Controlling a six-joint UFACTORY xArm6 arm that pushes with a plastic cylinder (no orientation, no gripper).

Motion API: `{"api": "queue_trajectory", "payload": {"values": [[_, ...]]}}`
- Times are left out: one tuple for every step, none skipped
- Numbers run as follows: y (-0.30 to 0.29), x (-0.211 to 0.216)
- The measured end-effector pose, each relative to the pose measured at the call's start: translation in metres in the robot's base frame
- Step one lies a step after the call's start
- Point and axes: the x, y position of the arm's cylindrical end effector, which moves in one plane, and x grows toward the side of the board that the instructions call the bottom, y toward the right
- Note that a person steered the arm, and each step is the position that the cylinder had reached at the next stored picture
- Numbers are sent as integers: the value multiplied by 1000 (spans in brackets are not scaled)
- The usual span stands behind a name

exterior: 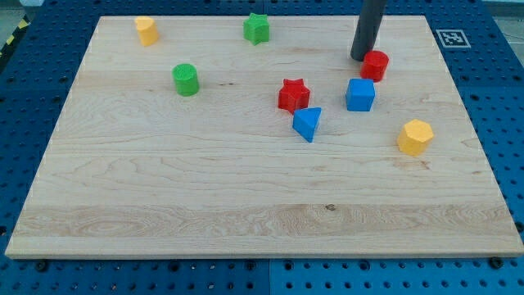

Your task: Move the blue cube parallel to the green star

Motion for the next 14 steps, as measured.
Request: {"api": "queue_trajectory", "payload": {"values": [[0,19],[3,14],[7,11],[16,14],[24,22],[24,47],[25,68],[25,96],[23,109],[9,126],[-22,137],[-34,106],[-23,77],[-8,51]]}}
